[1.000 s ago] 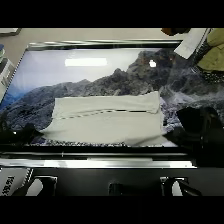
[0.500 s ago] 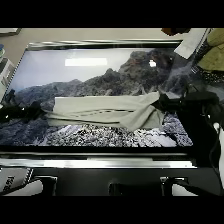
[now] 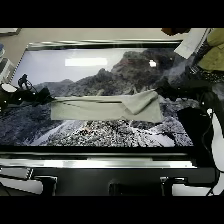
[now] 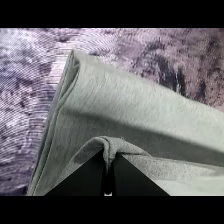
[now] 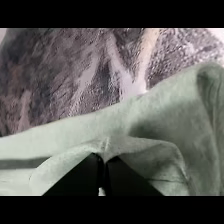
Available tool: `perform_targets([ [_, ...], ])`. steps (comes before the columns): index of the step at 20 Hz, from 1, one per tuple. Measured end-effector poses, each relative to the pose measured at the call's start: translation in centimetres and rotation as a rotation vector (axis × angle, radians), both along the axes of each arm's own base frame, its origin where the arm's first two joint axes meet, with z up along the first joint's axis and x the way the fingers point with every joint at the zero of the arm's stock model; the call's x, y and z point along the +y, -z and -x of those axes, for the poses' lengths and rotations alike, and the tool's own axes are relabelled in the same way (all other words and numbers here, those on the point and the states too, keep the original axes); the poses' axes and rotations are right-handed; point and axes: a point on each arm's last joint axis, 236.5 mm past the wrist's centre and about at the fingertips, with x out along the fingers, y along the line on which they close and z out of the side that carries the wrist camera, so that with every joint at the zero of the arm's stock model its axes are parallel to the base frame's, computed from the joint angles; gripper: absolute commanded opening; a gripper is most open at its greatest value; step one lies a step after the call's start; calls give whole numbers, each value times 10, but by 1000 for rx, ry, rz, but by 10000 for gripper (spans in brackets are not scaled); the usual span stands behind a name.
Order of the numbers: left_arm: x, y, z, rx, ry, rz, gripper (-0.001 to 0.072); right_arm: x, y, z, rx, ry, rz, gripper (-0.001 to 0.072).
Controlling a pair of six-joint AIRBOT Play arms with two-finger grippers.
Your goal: Fold the clothes and pants, and hang the long-sleeved shirts on hangers.
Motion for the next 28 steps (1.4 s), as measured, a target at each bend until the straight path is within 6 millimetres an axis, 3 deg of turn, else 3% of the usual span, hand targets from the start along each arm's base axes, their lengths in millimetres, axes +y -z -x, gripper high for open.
perform_targets([
  [5,-13,23,-13,27,36,4,19,-9,25,-12,28,48,4,34],
  [6,-16,27,-14,35,42,5,48,-9,32,-12,43,52,-1,39],
  [8,-20,33,-14,43,50,7,288,-8,43,-11,72,49,-10,172],
  [9,-20,33,-15,44,51,9,326,-7,45,-9,88,45,-19,224],
  [11,-20,30,-17,39,51,9,326,-7,43,-3,124,27,-46,272],
  [13,-17,20,-18,28,53,8,326,-20,33,3,165,18,-62,579],
  [15,-14,6,-16,14,64,-8,326,-46,27,11,213,32,-49,649],
  [18,-8,-12,-10,1,88,-53,327,-86,31,23,270,71,-37,683],
  [20,-6,-20,-5,3,101,-70,326,-97,42,30,303,59,-58,685],
  [23,-6,-24,1,15,117,-80,326,-90,65,39,349,-19,-120,685],
  [28,-7,-26,6,29,129,-83,326,-59,93,43,381,-125,-232,683],
])
